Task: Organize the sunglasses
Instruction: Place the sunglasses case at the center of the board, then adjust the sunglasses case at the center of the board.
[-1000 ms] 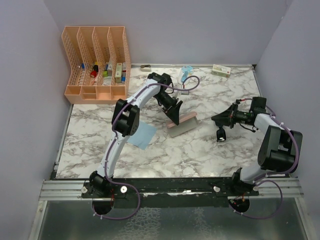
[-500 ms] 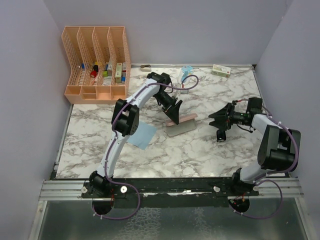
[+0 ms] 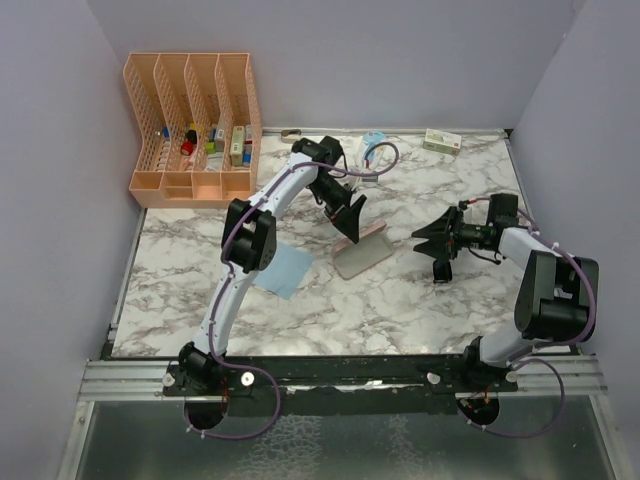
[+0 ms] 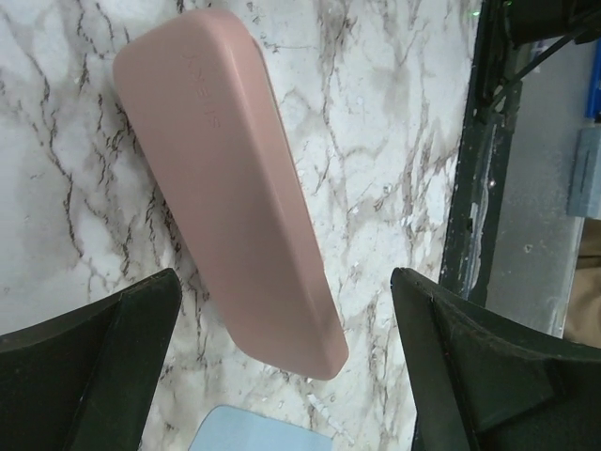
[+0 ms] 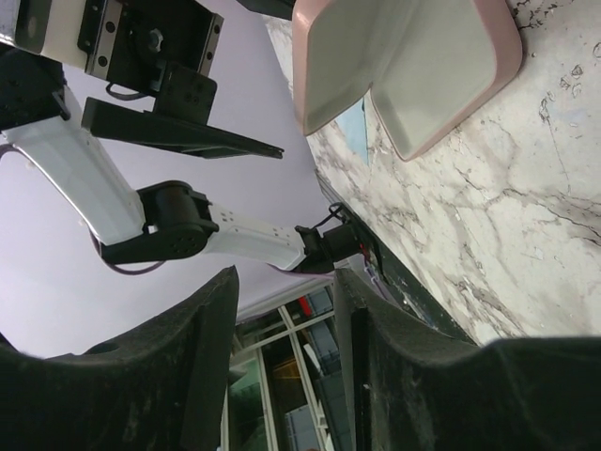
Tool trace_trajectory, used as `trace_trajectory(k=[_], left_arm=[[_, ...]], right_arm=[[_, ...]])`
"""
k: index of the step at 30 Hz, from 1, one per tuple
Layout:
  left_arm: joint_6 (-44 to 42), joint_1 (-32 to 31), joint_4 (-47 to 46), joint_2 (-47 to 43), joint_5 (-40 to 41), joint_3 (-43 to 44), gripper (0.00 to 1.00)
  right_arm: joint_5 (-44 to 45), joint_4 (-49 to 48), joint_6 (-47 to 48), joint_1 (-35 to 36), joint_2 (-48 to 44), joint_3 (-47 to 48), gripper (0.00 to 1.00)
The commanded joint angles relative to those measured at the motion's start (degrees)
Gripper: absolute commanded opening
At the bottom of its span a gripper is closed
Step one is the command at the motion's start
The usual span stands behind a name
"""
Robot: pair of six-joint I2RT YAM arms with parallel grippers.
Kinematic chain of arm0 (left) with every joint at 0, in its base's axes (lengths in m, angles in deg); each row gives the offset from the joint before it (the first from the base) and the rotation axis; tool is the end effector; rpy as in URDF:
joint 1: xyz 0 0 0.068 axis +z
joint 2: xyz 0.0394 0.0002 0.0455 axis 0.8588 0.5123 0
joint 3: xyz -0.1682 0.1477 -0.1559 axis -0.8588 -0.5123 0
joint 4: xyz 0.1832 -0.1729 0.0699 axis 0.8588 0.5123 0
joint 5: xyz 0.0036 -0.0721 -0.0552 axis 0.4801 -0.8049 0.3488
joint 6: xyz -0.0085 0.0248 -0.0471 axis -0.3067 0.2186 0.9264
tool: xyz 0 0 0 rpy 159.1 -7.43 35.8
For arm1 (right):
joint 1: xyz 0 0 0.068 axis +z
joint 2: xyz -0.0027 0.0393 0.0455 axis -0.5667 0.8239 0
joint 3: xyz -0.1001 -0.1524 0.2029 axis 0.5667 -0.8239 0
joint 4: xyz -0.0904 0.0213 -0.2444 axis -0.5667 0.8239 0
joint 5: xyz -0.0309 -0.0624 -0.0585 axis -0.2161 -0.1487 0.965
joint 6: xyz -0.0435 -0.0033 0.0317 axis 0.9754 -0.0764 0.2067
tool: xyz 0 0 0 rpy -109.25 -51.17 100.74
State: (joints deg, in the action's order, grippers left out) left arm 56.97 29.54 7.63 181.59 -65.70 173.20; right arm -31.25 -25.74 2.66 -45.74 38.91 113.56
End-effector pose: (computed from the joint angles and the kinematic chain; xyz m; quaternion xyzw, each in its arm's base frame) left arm 0.4150 -0.2704 0.2041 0.4590 0.7489 -0.4763 0.0393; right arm 0.2740 -0.0204 0.1744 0.2608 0.7692 0.5831 0.0181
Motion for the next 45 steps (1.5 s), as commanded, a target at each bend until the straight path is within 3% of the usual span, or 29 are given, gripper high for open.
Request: trace_trajectory(k=[1, 9, 23, 45], left_arm=[[-1.31, -0.01, -3.43, -6.75, 5.25, -2.75, 0.96], [2.42, -3.75, -7.48, -12.76, 22.82, -5.30, 0.95], [5.40, -11.92, -13.35, -16.46, 36.67, -11.55, 0.89], [6.01, -11.92, -13.22, -12.67, 37.84, -11.95, 0.86]], right_arm=[[1.65, -0.44, 0.49, 0.58, -0.11, 0.57, 0.44], [1.94, -0.42, 0.79, 0.94, 0.12, 1.31, 0.43], [1.45, 2.02, 3.32, 0.94, 0.02, 1.86, 0.43], [0.64, 0.07, 2.78, 0.94, 0.27, 0.47, 0.41]])
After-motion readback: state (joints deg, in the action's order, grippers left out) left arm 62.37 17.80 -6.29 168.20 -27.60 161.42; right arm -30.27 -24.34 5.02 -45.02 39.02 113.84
